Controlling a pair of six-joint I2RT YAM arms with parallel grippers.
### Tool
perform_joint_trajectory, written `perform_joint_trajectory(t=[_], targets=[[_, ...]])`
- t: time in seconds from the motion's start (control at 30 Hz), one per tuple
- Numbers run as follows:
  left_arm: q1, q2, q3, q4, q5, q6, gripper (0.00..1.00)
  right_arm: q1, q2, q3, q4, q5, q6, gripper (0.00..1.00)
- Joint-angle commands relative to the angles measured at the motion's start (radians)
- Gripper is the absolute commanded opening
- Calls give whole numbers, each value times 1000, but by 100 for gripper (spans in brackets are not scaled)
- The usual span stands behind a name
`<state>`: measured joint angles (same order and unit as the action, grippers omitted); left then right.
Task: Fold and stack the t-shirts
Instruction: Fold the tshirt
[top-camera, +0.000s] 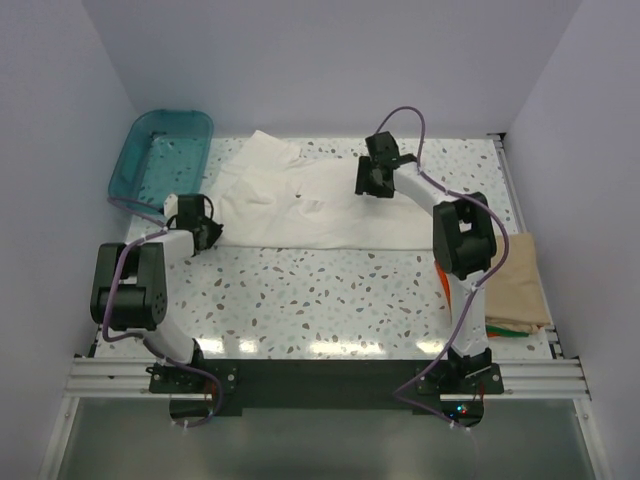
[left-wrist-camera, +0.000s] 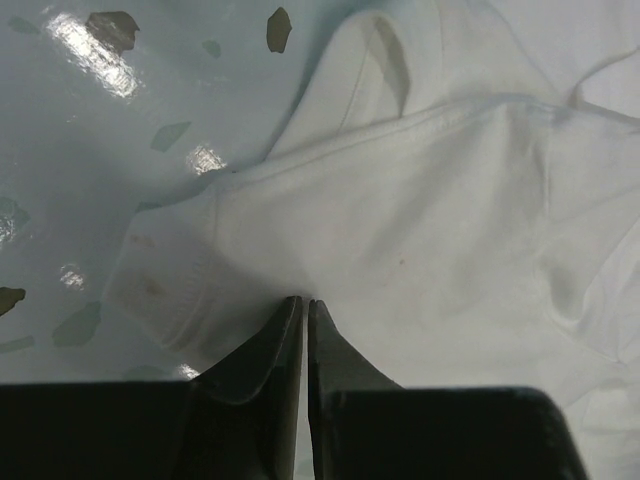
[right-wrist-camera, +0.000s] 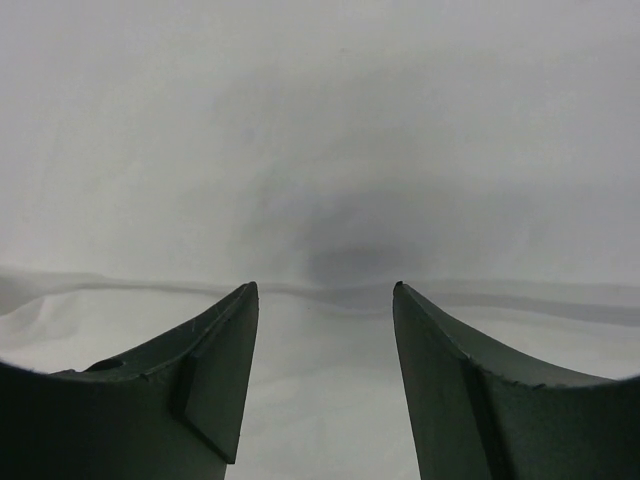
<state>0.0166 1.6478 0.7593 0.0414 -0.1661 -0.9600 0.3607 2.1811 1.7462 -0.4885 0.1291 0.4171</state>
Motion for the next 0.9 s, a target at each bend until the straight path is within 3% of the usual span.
perform_joint_trajectory(t=[0.0,0.13,0.27,0.43,0.53,0.63,0.87], targets=[[16,-49,-17,28,26,15,13,-22,-10,49,-42,30,-29,60],[16,-143,-31,28,37,21,27,-45,-121,-51,-30,38,-3,62],[17,-224,-49,-40,-9,17,34,-66,-266,-259,-7,46,40,63],[35,-258,-48,-75,-20,41,43,-115,-402,-405,39,55,68,63],[42,-200,32,-22,42,89,47,-152,-406,-399,33,23,83,63],[37,-96,176,-89,40,148,47,-177,-396,-378,30,33,88,63],[19,111,408,-72,83,311,49,-276,-308,-341,57,-12,110,63]])
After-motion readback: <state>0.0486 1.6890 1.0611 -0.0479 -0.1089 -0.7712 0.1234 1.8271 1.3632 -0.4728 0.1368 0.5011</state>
